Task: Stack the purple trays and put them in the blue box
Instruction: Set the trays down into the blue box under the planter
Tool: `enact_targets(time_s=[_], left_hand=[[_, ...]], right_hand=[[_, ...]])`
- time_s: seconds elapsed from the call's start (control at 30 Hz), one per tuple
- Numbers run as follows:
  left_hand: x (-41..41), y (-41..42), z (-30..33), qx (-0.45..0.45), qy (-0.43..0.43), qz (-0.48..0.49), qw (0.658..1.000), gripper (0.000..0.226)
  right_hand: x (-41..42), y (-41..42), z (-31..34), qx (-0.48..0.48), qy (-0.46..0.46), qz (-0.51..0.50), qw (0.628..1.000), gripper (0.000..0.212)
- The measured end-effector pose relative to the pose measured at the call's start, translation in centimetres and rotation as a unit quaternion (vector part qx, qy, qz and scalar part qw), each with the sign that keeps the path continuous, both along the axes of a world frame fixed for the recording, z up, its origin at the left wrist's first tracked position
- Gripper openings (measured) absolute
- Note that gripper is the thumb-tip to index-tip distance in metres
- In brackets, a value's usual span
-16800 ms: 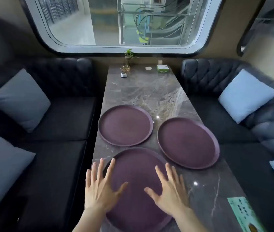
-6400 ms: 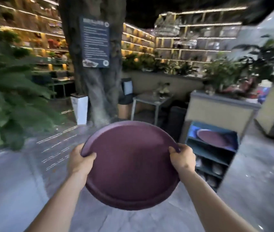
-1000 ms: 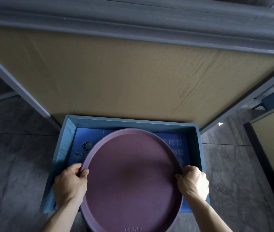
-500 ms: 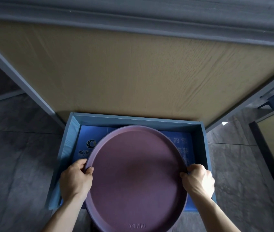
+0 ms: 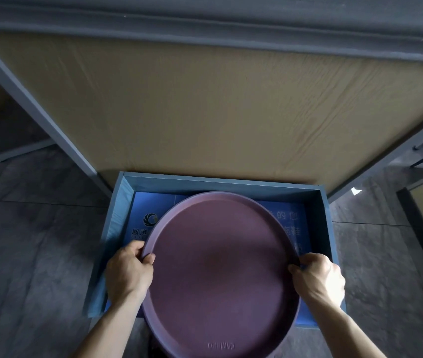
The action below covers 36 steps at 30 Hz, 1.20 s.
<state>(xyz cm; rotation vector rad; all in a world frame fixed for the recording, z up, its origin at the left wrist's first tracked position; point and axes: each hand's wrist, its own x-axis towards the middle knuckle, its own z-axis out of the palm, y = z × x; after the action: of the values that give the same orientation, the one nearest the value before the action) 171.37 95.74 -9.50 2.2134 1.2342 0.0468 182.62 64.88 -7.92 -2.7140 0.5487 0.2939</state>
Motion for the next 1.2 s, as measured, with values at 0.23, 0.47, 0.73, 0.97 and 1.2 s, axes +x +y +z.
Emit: enact_targets(time_s=[0.23,0.47,0.73,0.97,1.2], left_hand=[[0.1,-0.4,-0.4,-0.001,-0.015,0.026,1.000,0.027],[0.2,-0.7,-0.5,0.019,-0.015,0.032,0.999,0.027],[0.3,-0.3,-0.3,0.024,0.003,0.025,0.999,0.035],[0.3,0.2,0.0,0.004,0.014,0.012,1.000,0.034],[-0.2,0.0,-0.1,-0.009,0.004,0.035,0.999,0.026]], right_hand=[[-0.1,-0.1,0.0,-0.001,0.001,0.000,1.000,0.009],[-0.4,-0.4,-0.5,-0.007,-0.010,-0.002,1.000,0.006],[-0.4,-0.4,-1.1,-0.020,0.003,-0.008,1.000,0.014],[-0.1,-0.4,-0.6,0.003,0.026,-0.032,0.999,0.011],[0.3,-0.9,-0.2,0.027,0.026,-0.024,0.999,0.017]])
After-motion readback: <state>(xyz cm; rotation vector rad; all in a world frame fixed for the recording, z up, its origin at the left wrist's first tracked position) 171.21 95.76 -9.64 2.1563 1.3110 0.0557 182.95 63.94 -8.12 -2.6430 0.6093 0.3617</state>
